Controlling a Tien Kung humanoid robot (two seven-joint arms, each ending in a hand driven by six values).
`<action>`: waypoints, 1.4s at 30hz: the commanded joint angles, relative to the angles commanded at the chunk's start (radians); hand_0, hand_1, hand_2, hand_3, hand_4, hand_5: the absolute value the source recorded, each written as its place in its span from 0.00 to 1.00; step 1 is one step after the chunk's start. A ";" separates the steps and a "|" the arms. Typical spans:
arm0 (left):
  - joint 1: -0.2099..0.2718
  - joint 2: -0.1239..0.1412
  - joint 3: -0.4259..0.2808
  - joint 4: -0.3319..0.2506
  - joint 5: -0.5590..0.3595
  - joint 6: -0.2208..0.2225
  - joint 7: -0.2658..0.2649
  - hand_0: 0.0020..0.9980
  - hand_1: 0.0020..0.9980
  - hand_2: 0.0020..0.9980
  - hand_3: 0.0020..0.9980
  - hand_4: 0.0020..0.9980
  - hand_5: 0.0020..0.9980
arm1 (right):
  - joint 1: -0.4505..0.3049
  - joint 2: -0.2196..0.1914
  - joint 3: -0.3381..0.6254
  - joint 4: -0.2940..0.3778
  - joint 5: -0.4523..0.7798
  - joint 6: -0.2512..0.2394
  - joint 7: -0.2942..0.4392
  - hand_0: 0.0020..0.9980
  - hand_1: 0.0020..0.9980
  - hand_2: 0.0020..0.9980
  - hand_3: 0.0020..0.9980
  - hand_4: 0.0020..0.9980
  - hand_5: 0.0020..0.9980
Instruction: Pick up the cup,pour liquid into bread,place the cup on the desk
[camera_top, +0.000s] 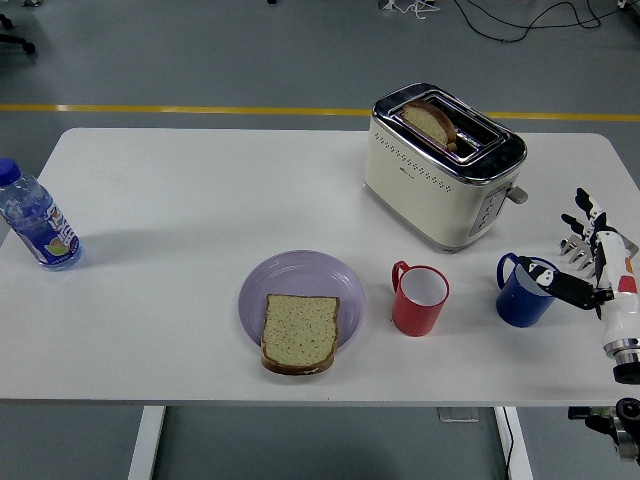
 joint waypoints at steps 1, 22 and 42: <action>-0.001 0.000 -0.001 0.000 0.001 0.000 0.000 0.67 0.74 0.74 0.63 0.40 1.00 | 0.000 0.001 0.011 0.020 0.008 0.003 -0.005 0.93 0.87 0.98 1.00 0.97 0.00; -0.008 0.001 -0.008 0.000 0.005 0.001 0.001 0.67 0.74 0.74 0.63 0.40 1.00 | -0.022 0.006 0.252 0.271 0.595 0.203 -0.182 0.93 0.87 0.95 0.99 1.00 0.29; -0.010 0.001 -0.007 -0.001 0.006 0.000 0.000 0.67 0.74 0.74 0.63 0.40 1.00 | -0.033 0.021 0.356 0.279 0.759 0.236 -0.189 0.90 0.82 0.88 0.90 1.00 0.39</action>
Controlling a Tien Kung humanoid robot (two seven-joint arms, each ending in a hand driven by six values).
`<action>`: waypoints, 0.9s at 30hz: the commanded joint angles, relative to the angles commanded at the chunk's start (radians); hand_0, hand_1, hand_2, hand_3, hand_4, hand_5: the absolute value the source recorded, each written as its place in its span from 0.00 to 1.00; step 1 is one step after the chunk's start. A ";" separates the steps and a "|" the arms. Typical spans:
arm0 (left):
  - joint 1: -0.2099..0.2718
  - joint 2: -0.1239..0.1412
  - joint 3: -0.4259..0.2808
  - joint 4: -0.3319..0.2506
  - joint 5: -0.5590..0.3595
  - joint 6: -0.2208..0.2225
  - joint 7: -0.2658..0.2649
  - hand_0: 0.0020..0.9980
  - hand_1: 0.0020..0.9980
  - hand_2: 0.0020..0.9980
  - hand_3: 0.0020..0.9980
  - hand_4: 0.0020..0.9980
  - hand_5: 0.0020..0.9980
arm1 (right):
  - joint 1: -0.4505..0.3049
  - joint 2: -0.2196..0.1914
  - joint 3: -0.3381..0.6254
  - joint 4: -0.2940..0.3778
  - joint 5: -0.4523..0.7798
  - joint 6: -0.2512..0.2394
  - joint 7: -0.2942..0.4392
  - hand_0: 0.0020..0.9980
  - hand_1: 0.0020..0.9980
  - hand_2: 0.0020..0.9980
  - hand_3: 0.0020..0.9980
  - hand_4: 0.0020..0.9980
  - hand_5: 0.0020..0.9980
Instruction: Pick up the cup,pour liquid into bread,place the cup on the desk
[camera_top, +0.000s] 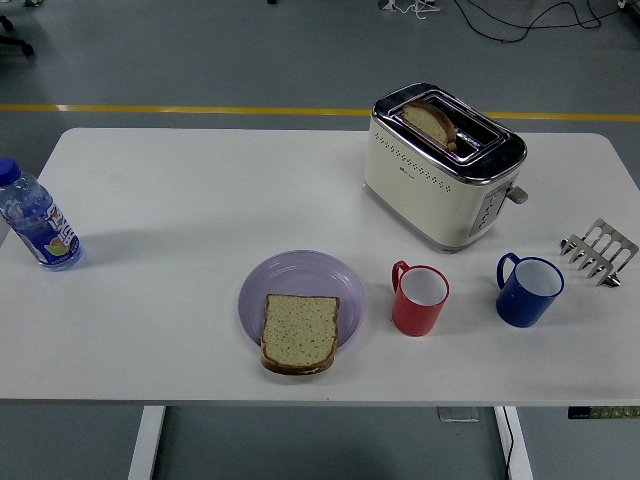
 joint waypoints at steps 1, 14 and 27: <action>0.000 0.000 0.000 0.000 0.000 0.000 0.000 0.67 0.74 0.74 0.63 0.40 1.00 | 0.000 0.001 0.001 -0.001 0.004 -0.001 0.001 0.90 0.82 0.88 0.90 1.00 0.39; 0.000 0.000 -0.002 0.000 0.001 -0.002 -0.001 0.67 0.74 0.74 0.63 0.40 1.00 | -0.001 0.007 0.005 -0.013 0.018 -0.002 -0.026 0.85 0.76 0.80 0.83 0.99 0.43; 0.001 0.000 -0.001 0.000 -0.001 -0.003 0.000 0.67 0.74 0.74 0.63 0.40 1.00 | -0.003 0.007 0.006 -0.021 0.056 0.001 -0.060 0.84 0.73 0.75 0.74 0.90 0.70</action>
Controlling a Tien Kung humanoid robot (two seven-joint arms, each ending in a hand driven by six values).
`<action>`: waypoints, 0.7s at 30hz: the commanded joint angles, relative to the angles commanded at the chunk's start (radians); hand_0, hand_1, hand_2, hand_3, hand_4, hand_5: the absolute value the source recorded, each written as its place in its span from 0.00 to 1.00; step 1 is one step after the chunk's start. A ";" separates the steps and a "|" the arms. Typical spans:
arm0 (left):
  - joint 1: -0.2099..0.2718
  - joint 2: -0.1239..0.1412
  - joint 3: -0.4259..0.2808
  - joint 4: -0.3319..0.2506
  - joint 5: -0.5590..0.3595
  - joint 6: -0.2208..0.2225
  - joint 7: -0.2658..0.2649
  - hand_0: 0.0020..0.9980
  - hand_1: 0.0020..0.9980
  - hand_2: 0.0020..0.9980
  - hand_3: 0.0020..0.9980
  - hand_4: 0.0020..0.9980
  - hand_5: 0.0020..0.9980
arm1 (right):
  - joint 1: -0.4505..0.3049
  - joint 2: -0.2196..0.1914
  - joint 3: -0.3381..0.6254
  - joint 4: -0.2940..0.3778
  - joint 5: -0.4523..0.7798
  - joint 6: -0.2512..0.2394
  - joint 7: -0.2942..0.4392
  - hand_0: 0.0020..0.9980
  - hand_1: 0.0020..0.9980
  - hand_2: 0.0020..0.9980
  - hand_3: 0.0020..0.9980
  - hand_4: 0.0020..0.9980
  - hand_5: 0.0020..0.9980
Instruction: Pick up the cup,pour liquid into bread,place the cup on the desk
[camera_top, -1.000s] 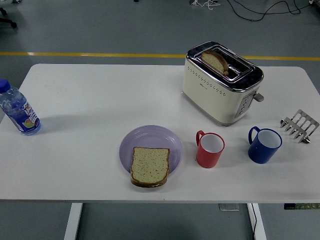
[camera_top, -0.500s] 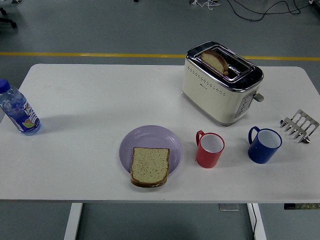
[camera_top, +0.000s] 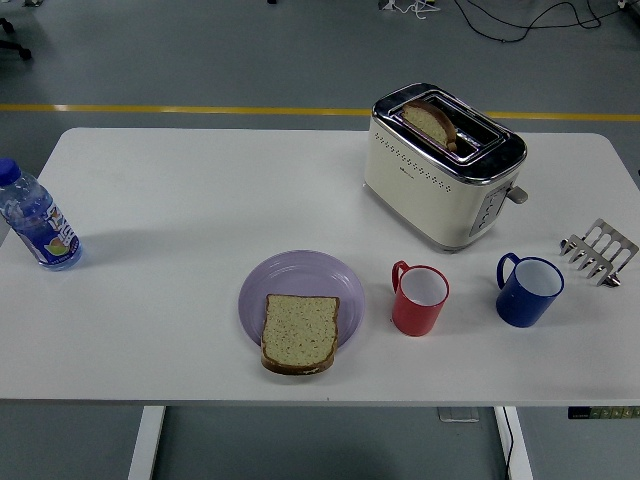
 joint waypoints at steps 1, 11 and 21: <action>0.000 0.000 0.000 0.000 -0.001 0.000 0.000 0.67 0.74 0.74 0.63 0.40 1.00 | 0.000 0.000 0.000 -0.001 0.001 0.000 0.000 0.84 0.73 0.75 0.74 0.90 0.70; 0.006 -0.001 0.010 0.001 -0.004 0.000 0.000 0.67 0.74 0.74 0.63 0.40 1.00 | -0.002 0.003 -0.009 -0.018 0.066 -0.043 0.014 0.80 0.71 0.73 0.72 0.89 0.67; 0.008 -0.002 0.014 0.001 -0.004 0.000 0.001 0.67 0.74 0.74 0.63 0.40 1.00 | -0.004 0.011 -0.014 -0.076 0.156 -0.152 -0.109 0.69 0.61 0.66 0.64 0.74 0.33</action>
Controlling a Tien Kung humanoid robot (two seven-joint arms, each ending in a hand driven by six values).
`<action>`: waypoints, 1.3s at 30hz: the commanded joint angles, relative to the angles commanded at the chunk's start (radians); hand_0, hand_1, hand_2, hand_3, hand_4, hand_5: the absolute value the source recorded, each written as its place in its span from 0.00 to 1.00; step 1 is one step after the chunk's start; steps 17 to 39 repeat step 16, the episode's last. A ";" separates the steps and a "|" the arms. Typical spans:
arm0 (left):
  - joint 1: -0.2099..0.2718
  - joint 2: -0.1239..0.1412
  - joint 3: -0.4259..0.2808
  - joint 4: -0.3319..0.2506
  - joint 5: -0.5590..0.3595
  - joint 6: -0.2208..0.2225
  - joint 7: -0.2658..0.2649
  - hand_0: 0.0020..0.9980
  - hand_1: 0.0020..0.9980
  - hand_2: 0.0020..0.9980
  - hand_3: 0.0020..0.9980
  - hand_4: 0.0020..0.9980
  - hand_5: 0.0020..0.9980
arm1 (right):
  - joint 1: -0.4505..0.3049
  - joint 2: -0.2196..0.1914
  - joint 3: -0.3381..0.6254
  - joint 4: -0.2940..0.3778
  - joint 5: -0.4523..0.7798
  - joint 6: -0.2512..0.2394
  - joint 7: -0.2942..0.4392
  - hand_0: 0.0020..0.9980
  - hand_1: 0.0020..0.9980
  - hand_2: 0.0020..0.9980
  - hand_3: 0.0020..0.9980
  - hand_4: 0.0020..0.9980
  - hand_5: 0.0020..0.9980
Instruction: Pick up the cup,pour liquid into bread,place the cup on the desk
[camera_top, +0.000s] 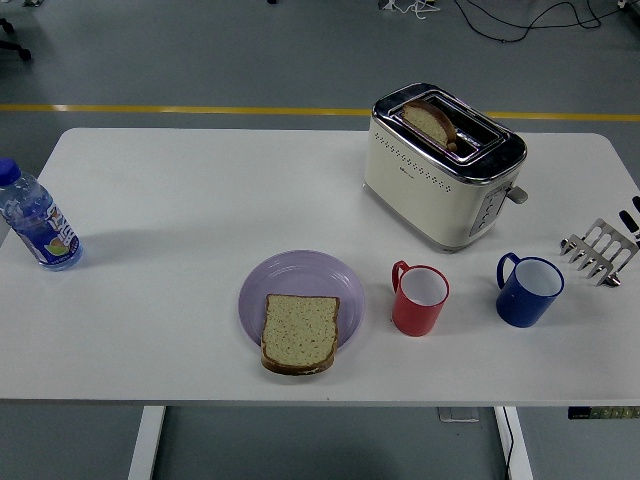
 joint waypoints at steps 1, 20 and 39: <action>0.000 0.000 0.000 0.000 0.000 0.000 0.000 0.67 0.74 0.74 0.63 0.40 1.00 | -0.001 0.001 -0.001 -0.003 0.004 -0.001 -0.001 0.69 0.61 0.66 0.64 0.74 0.33; -0.009 0.002 -0.011 -0.001 0.006 0.000 0.002 0.67 0.74 0.74 0.63 0.40 1.00 | 0.020 0.021 -0.041 -0.138 0.329 0.078 0.177 0.66 0.60 0.64 0.60 0.57 0.04; -0.009 0.002 -0.011 -0.001 0.006 0.000 0.002 0.67 0.74 0.74 0.63 0.40 1.00 | 0.020 0.021 -0.041 -0.138 0.329 0.078 0.177 0.66 0.60 0.64 0.60 0.57 0.04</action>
